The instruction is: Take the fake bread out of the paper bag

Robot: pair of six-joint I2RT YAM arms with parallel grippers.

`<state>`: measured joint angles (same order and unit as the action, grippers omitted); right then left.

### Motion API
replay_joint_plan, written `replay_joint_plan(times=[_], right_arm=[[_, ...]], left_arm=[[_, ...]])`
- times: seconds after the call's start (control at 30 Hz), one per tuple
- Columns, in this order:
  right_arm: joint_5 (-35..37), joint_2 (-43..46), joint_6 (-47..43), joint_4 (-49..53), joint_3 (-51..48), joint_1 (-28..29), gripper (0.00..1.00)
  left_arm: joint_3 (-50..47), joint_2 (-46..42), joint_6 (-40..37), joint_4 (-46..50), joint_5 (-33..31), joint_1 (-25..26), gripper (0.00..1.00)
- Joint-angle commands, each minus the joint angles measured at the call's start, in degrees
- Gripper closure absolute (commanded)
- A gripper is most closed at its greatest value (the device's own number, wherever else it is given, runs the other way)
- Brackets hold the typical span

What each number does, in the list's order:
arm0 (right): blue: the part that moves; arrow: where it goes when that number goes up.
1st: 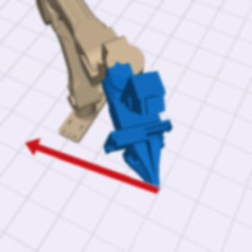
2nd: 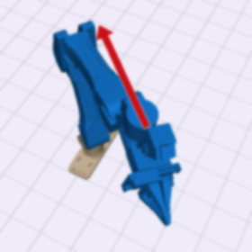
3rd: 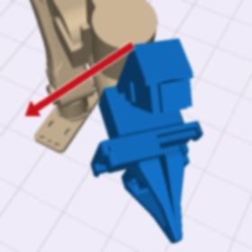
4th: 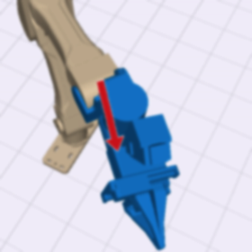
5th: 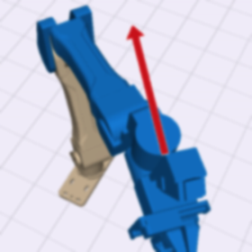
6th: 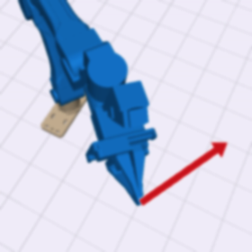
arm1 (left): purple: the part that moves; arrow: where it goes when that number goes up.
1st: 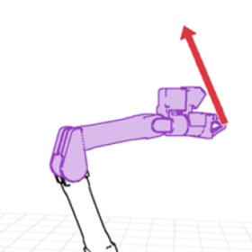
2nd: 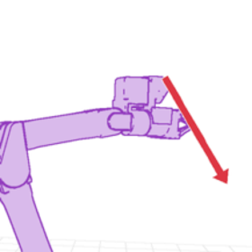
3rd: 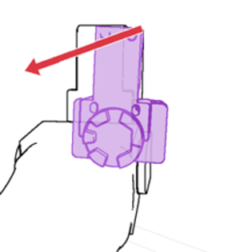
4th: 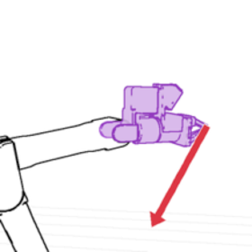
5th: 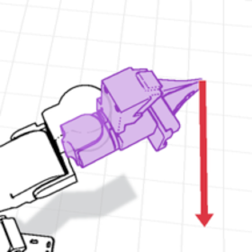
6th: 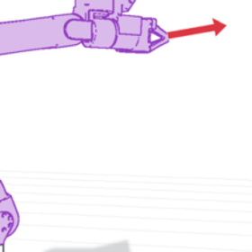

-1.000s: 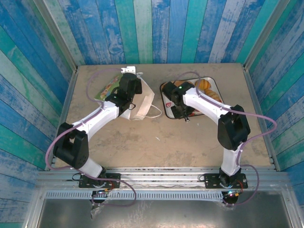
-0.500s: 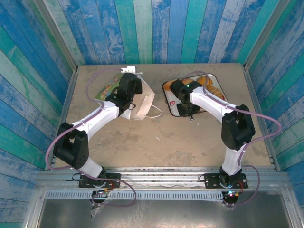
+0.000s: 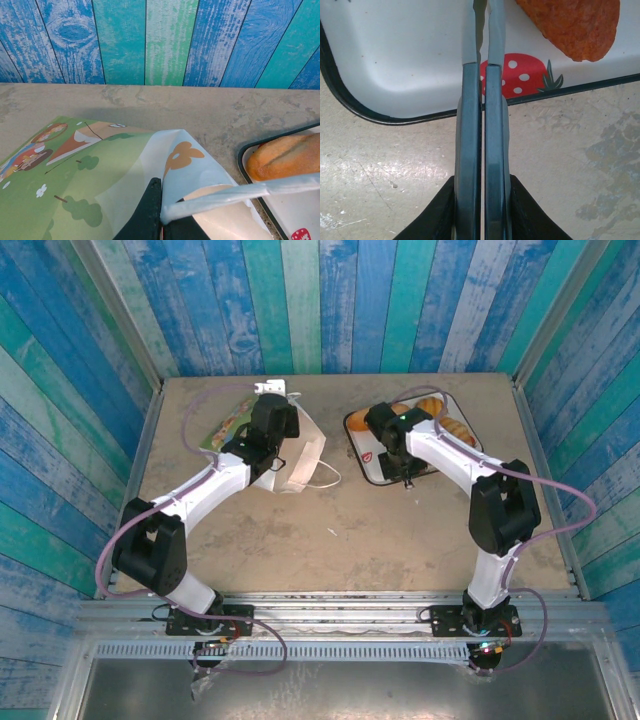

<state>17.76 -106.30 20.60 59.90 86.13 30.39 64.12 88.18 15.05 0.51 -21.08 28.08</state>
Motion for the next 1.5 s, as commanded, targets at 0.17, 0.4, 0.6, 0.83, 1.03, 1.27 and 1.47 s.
replay_joint_plan(times=[0.17,0.4,0.6,0.83,1.03,1.27,1.47], right_arm=[[3.61,1.69,-0.39,-0.11,-0.07,-3.0,0.76],[3.1,0.72,-1.28,-1.44,1.04,-4.02,0.76],[0.73,-0.44,-2.05,-1.76,1.59,-4.14,0.76],[-4.19,3.33,-2.84,-1.72,0.07,-3.26,0.76],[-11.03,7.01,-3.46,-1.72,-3.42,-0.72,0.77],[-14.11,8.92,-3.11,-1.69,-7.06,1.15,0.78],[-15.56,7.58,-3.55,-1.8,-7.28,2.71,0.78]], left_arm=[[-0.31,-2.23,0.36,-1.5,-0.38,-0.12,1.0],[-0.66,-2.54,0.44,-1.52,-0.71,-0.13,1.0],[-0.57,-2.58,0.26,-1.29,-0.63,-0.12,1.0],[-0.75,-2.93,0.32,-1.15,-0.45,-0.13,1.0],[-1.08,-3.35,-0.97,-1.13,0.78,-0.12,1.0],[-1.8,-4.4,-5.04,-1.22,2.71,-0.13,1.0],[-2.35,-4.9,-5.55,-1.41,3.03,-0.13,1.0]])
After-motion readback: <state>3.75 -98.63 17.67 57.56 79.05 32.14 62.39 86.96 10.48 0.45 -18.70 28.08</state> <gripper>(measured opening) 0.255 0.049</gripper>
